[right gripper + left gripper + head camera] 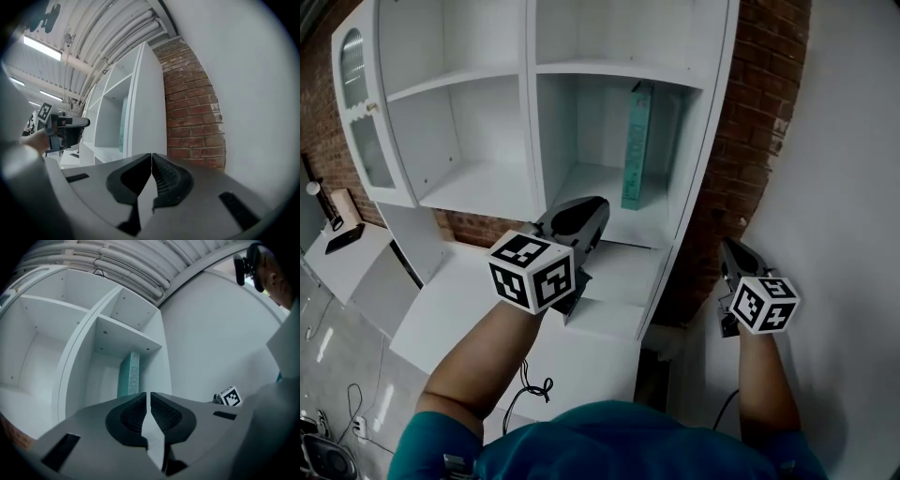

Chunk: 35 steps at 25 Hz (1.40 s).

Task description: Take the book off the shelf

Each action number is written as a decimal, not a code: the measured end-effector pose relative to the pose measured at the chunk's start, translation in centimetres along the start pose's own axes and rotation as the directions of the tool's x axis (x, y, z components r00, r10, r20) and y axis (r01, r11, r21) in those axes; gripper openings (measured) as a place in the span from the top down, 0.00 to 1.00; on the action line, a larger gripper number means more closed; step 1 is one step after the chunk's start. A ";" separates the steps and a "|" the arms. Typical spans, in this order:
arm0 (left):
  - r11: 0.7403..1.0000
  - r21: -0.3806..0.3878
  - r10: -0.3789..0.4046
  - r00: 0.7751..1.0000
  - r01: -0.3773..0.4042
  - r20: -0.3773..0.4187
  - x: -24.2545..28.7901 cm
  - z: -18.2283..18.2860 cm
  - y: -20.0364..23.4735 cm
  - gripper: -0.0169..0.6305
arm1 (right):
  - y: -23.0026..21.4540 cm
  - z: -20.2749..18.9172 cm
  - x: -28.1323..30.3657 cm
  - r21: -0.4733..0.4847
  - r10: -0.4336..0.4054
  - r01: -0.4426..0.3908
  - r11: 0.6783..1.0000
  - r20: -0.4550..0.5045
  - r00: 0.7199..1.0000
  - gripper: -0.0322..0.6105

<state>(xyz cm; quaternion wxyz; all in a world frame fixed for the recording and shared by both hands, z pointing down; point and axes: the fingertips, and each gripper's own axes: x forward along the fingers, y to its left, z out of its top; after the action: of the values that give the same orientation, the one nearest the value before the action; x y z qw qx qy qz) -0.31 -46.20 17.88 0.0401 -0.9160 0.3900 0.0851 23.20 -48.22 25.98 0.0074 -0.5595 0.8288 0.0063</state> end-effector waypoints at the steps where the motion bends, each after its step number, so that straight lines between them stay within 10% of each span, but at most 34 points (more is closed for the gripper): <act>1: 1.000 0.014 0.016 1.000 -0.016 -0.006 0.7 0.2 0.2 0.95 | -0.1 0.1 0.0 0.002 0.001 -0.001 1.000 0.005 1.000 0.91; 8: 0.997 0.005 0.076 0.995 -0.076 -0.063 5.2 0.4 2.3 0.85 | -0.2 0.9 -0.2 -0.005 -0.008 0.008 1.000 0.021 1.000 0.91; 16: 0.987 0.024 0.159 0.978 -0.157 -0.137 10.3 -0.5 3.9 0.51 | -0.3 1.2 -0.7 -0.011 -0.029 0.029 1.000 0.019 0.999 0.91; 35: 0.957 0.038 0.291 0.938 -0.289 -0.186 18.0 0.5 7.3 0.48 | -2.1 0.6 -1.7 0.011 -0.068 0.068 0.998 0.009 0.998 0.91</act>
<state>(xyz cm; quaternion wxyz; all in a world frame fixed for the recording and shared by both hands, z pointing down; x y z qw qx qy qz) 6.65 -63.93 13.94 -0.0055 -0.8523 0.5231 0.0003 25.78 -47.46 25.36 0.0144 -0.5871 0.8094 0.0042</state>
